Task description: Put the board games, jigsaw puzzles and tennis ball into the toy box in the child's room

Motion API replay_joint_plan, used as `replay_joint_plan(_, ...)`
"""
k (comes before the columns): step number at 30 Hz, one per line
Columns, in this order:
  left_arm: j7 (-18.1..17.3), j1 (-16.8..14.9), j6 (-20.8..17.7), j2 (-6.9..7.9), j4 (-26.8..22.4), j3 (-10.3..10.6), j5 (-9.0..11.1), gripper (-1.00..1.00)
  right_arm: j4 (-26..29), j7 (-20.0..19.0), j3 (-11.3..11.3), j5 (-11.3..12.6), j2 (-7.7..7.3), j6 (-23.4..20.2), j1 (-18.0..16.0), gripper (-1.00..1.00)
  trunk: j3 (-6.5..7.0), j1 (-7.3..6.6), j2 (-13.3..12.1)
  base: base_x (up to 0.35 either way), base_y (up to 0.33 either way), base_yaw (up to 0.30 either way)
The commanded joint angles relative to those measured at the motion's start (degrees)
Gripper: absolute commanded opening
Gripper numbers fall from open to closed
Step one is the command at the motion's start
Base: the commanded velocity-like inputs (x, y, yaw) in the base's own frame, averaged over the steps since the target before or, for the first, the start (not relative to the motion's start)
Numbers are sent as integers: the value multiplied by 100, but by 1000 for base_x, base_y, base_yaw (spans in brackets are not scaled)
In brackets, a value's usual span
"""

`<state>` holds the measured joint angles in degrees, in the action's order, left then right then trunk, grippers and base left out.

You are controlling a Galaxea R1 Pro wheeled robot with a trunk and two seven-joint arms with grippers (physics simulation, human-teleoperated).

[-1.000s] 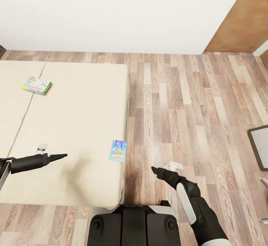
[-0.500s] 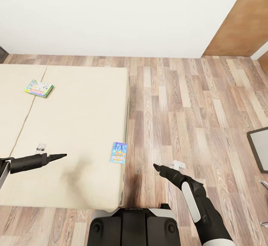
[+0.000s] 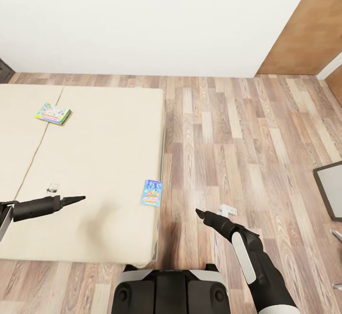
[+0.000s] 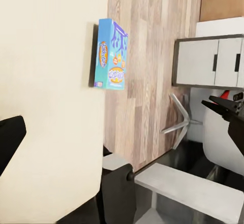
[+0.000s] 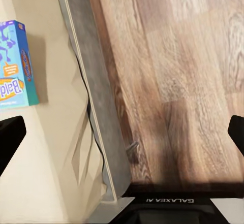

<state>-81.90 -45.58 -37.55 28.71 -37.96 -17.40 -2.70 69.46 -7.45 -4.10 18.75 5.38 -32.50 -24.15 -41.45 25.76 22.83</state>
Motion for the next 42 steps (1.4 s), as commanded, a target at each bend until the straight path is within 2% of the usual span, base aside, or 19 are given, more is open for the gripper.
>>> replay_joint_plan(1, -35, -3, -62, -3, -1, -13, -29, 100, 6, -28, -21, 3, 7, -35, -2, 100, 3, 2, 9, -108, 0, 0)
replay_joint_plan(21, -25, -3, -63, -14, -1, -9, -27, 100, 61, -28, -4, -3, 7, -12, -2, 100, 193, 2, 9, -11, 0, 0)
replay_joint_plan(23, -18, -3, -70, -15, -1, -9, -31, 100, 183, -30, 2, -3, 7, -18, -2, 100, 212, 2, 9, 0, 0, 0)
replay_joint_plan(28, -20, -3, -75, -23, -18, -8, -24, 100, 996, -29, 23, 3, 3, -106, 86, 100, 260, 2, 9, 0, 0, 0)
replay_joint_plan(30, -25, -3, -75, -27, -34, -9, -26, 100, 1535, -34, 53, 5, 16, -304, 392, 100, 279, 2, 9, 0, 0, 0)
replay_joint_plan(33, -27, -3, -71, -25, -41, -9, -31, 100, 1903, -36, 109, -1, 40, -498, 684, 100, 307, 2, 9, 0, 0, 0)
replay_joint_plan(42, -28, -3, -69, -32, -45, -5, -31, 100, 2073, -80, 164, 2, 15, -603, 826, 100, 392, 2, 9, 0, 0, 0)
